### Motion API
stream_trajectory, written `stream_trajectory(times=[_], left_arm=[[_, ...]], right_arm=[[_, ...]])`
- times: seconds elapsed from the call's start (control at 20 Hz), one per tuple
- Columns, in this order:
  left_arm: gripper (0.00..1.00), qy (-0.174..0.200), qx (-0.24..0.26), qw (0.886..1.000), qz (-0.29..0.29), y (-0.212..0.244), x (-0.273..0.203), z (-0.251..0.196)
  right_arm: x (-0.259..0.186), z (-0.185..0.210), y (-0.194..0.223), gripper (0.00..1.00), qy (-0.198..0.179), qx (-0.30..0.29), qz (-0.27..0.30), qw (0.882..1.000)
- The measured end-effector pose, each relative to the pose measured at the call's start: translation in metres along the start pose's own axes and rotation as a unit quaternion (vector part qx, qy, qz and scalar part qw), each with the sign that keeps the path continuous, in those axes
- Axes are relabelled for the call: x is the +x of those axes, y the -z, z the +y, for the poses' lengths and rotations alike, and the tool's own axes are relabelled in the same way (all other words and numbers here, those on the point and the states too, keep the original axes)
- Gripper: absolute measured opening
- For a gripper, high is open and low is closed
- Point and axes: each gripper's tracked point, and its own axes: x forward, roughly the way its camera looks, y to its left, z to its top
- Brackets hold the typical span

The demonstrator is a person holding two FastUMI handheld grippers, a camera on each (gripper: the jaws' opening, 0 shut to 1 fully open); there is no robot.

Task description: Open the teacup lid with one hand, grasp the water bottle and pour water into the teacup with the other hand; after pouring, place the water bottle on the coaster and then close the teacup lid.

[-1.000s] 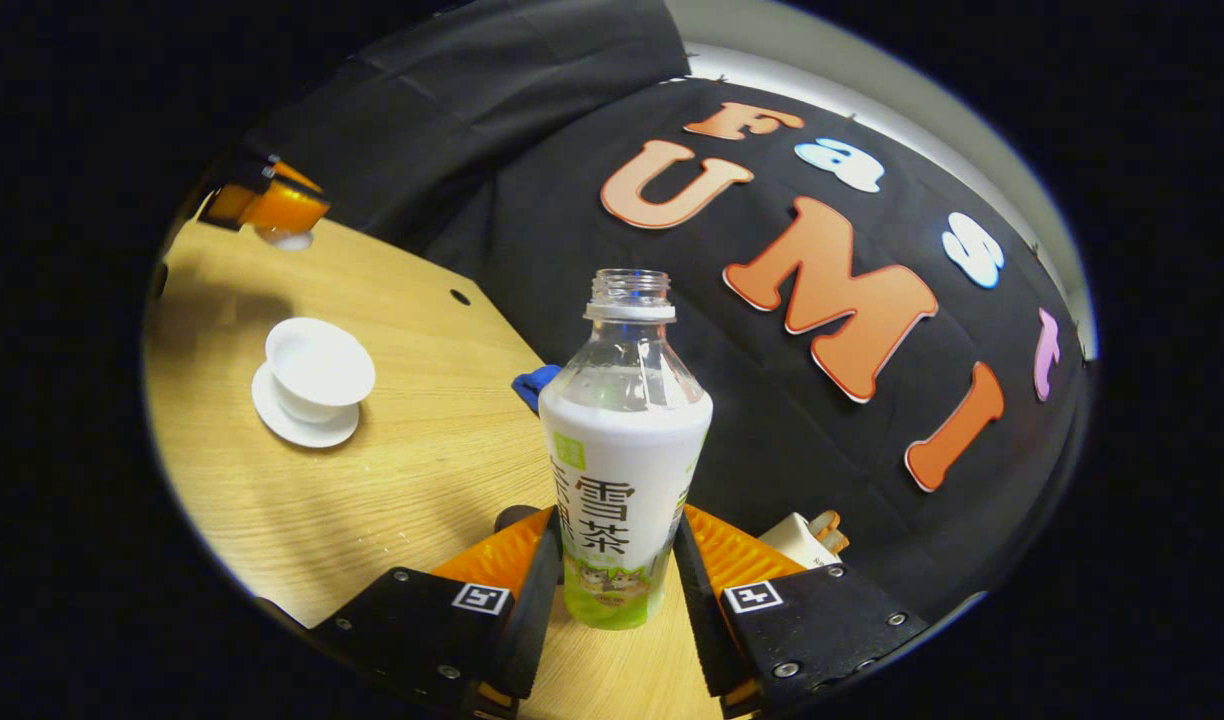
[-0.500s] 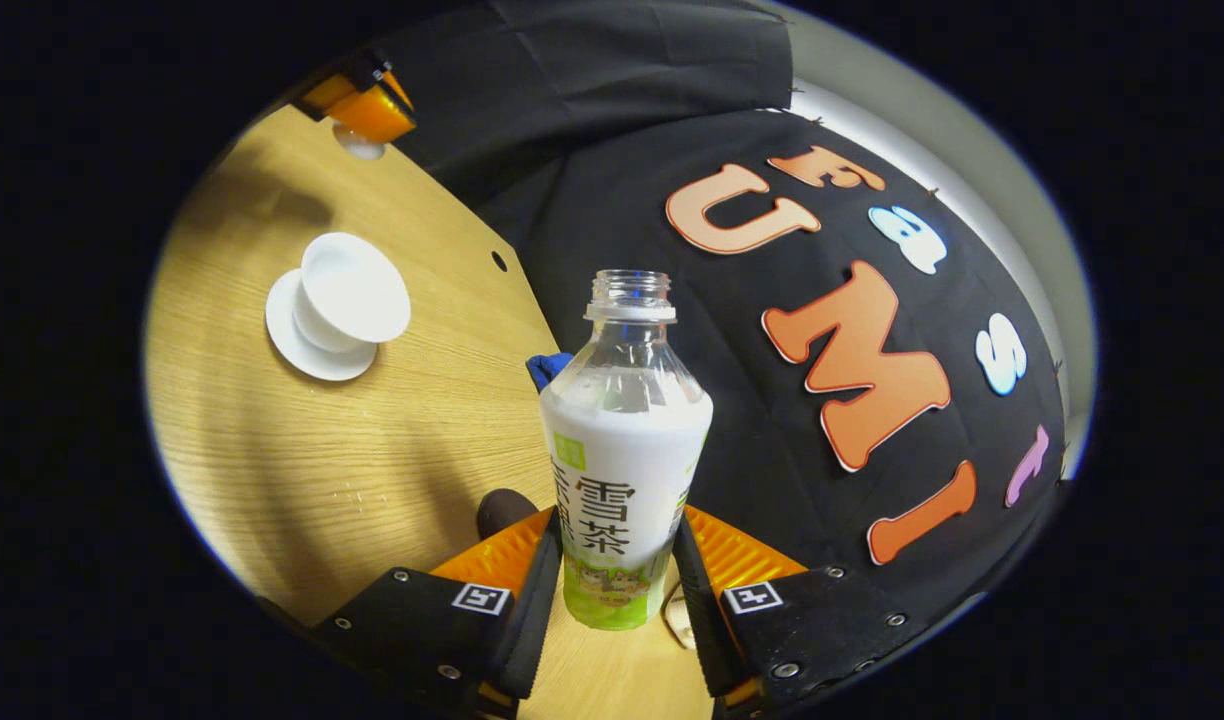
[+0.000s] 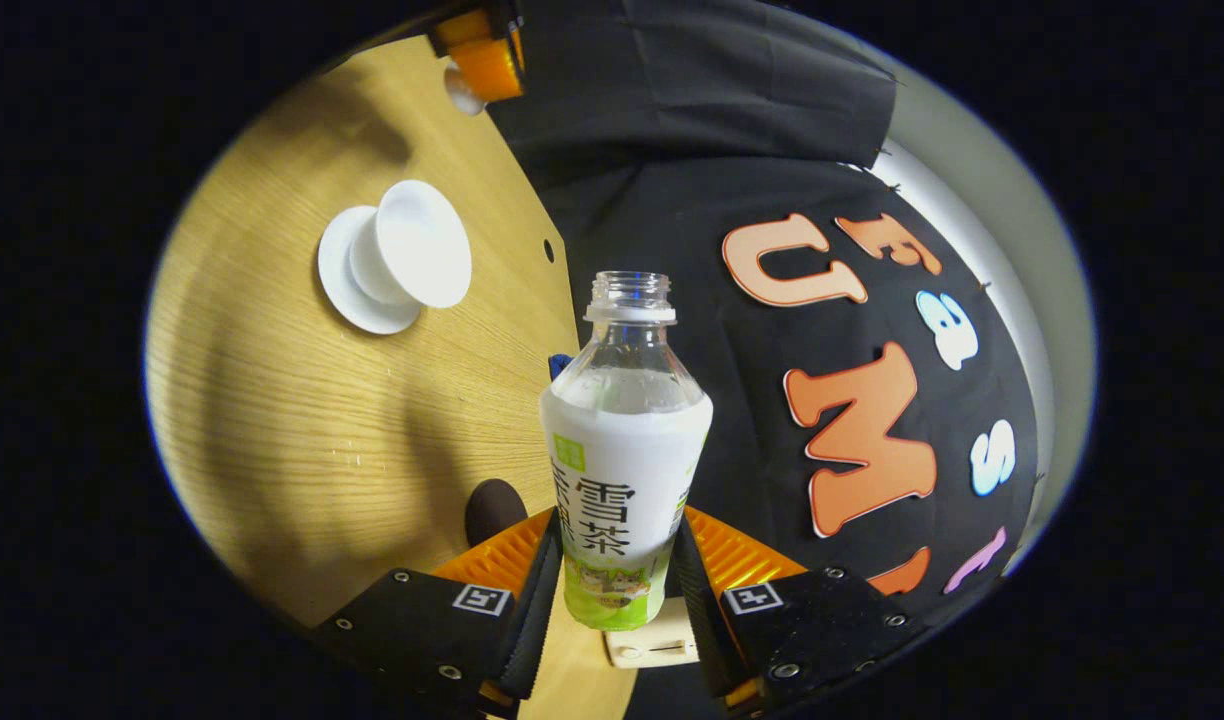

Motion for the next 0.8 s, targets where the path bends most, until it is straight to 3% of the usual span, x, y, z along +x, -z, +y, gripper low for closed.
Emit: stream_trajectory(times=[0.05, 0.1, 0.2, 0.5, 0.8], left_arm=[[0.26, 0.000, 0.000, 1.000, 0.000, 0.000, 0.000, 0.000], [0.26, 0.000, -0.001, 1.000, 0.001, 0.002, 0.000, 0.002], [0.26, 0.000, -0.001, 1.000, 0.003, 0.003, 0.000, 0.003], [0.22, -0.005, -0.007, 1.000, 0.005, 0.009, 0.000, 0.013], [0.26, -0.009, -0.012, 1.000, 0.009, 0.014, 0.001, 0.019]], right_arm=[[0.001, 0.001, -0.001, 0.67, 0.002, -0.016, -0.003, 1.000], [0.002, 0.002, -0.003, 0.63, 0.002, -0.027, -0.007, 1.000], [0.003, 0.004, -0.007, 0.66, 0.000, -0.046, -0.012, 0.999], [0.013, 0.006, -0.014, 0.63, 0.004, -0.119, -0.022, 0.993], [0.019, 0.003, -0.025, 0.63, 0.023, -0.168, -0.036, 0.985]])
